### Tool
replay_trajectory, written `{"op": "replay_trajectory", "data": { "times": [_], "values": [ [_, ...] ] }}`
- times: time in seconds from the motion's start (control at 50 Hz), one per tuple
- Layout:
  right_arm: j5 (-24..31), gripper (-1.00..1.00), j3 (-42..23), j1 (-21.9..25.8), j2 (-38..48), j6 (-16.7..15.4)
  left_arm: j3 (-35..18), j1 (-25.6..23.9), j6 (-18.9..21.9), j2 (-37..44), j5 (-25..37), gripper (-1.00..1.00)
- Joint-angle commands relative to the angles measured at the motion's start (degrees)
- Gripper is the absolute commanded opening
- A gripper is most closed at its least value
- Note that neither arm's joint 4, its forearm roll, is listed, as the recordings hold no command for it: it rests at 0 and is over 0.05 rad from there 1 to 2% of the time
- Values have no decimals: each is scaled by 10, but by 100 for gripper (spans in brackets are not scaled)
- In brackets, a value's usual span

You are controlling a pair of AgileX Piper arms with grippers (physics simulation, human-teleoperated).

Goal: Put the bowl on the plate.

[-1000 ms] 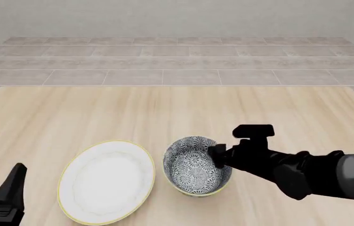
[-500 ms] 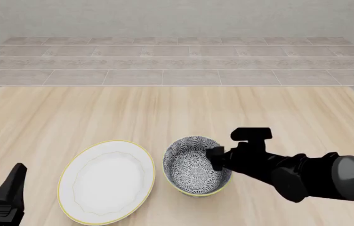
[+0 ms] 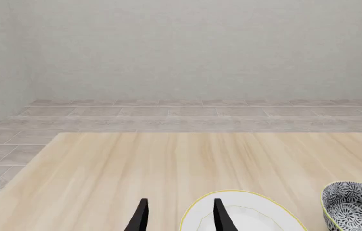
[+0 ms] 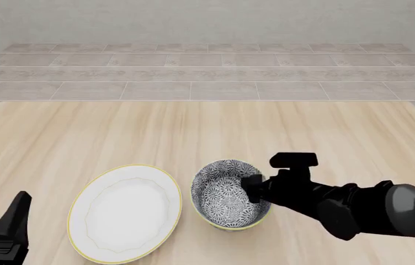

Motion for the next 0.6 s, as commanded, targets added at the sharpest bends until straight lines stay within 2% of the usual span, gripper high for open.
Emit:
{"op": "replay_trajectory", "data": {
  "times": [0.02, 0.38, 0.4, 0.6],
  "values": [
    [-9, 100, 3, 2, 8, 4, 0, 0, 0, 0, 0, 100],
    [-11, 100, 5, 2, 4, 2, 0, 0, 0, 0, 0, 100],
    [-9, -100, 5, -6, 1, -4, 0, 0, 0, 0, 0, 100],
    [-5, -100, 3, -10, -5, -10, 0, 0, 0, 0, 0, 100]
  ]
}}
